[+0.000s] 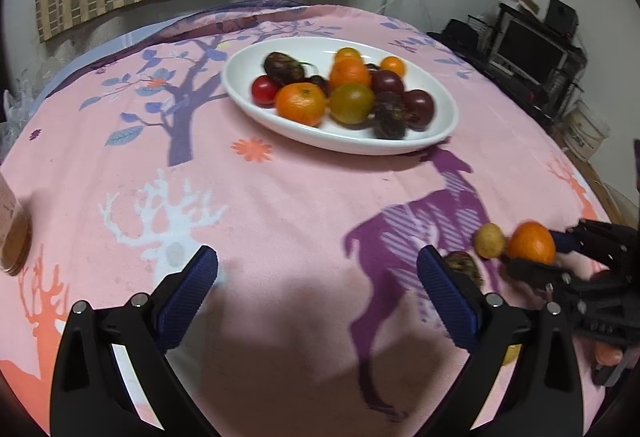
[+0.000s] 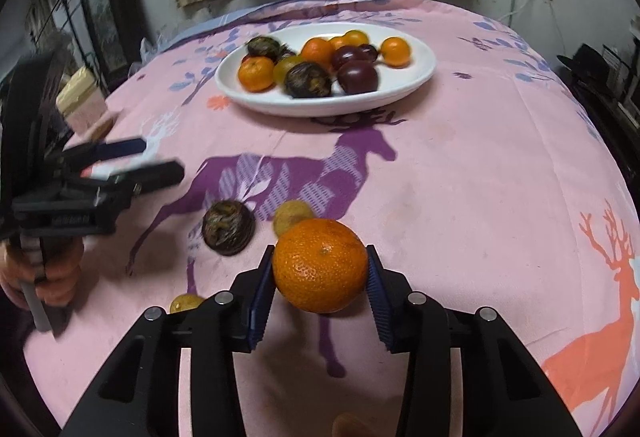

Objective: Organize fruits
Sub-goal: 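Grasp another mangosteen with the left gripper while the right gripper grasps another orange, then lower the mangosteen and orange onto the white plate and open both grippers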

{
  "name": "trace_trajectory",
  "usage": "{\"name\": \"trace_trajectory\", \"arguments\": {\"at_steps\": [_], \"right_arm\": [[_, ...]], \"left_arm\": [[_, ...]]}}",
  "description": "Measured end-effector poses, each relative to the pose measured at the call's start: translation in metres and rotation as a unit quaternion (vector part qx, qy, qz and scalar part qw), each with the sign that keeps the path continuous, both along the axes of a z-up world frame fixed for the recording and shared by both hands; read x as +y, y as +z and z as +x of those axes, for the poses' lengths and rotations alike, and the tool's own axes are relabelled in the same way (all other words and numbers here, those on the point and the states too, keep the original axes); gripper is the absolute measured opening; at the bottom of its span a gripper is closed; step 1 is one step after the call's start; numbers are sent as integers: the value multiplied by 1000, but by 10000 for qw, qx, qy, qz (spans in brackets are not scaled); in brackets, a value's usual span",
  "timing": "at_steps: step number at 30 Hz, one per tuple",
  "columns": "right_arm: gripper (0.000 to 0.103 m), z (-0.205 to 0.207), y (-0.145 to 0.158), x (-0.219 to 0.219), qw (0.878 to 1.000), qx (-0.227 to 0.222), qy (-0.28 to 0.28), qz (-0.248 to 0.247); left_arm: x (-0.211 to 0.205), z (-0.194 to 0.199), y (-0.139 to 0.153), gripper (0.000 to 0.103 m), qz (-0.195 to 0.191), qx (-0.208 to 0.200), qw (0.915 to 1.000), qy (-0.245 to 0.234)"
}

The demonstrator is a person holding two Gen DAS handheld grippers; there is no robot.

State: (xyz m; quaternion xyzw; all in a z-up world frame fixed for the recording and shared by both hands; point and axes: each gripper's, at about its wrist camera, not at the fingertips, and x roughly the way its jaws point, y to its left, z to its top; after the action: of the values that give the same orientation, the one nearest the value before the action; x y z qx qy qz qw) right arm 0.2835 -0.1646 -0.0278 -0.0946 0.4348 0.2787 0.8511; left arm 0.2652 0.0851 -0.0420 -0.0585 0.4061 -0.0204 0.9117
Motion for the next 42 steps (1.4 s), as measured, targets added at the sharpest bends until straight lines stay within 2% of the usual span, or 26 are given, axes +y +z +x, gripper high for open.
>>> {"name": "trace_trajectory", "arguments": {"at_steps": [5, 7, 9, 10, 12, 13, 15, 22, 23, 26, 27, 32, 36, 39, 42], "right_arm": [[43, 5, 6, -14, 9993, -26, -316, 184], [43, 6, 6, -15, 9992, -22, -347, 203], [43, 7, 5, -15, 9992, -3, -358, 186], [43, 6, 5, -15, 9992, 7, -358, 175], [43, 6, 5, -14, 9993, 19, -346, 169], [43, 5, 5, -14, 9993, 19, -335, 174], [43, 5, 6, -13, 9993, 8, -315, 187], [43, 4, 6, -13, 9994, 0, -307, 188], [43, 4, 6, -14, 9994, 3, -310, 183], [43, 4, 4, -14, 9993, 42, -320, 161], [43, 4, 3, -14, 9994, 61, -321, 152], [43, 4, -4, -11, 9995, 105, -274, 67], [43, -4, 2, -8, 9996, -170, -144, 178], [43, -2, 16, 4, 9986, -399, -13, 335], [43, 16, 37, 21, 9965, -688, -47, 472]], "left_arm": [[-36, -8, 3, 98, -219, 13, 9959, -872], [-48, -7, 3, 98, -371, 78, 9934, -1082], [-61, -6, 4, 97, -368, 73, 9922, -1185], [-66, -4, 4, 94, -319, 61, 9922, -1206], [-75, 1, 2, 72, -249, 161, 9913, -1284], [-78, 4, -1, 69, -248, 252, 9907, -1311], [-81, 7, -7, 63, -191, 384, 9902, -1327], [-86, 9, -13, 63, 1, 439, 9908, -1279], [-86, 8, -13, 60, 56, 428, 9910, -1269], [-86, 4, -14, 40, 419, 362, 9912, -1198], [-85, 3, -14, 37, 413, 361, 9914, -1192], [-72, -4, -10, 37, 258, 383, 9914, -1228], [-52, -6, 3, 37, 135, 158, 9921, -1237], [-33, 2, 20, 37, 122, -78, 9942, -1067], [-11, 28, 39, 36, 46, -272, 9967, -768]]}}
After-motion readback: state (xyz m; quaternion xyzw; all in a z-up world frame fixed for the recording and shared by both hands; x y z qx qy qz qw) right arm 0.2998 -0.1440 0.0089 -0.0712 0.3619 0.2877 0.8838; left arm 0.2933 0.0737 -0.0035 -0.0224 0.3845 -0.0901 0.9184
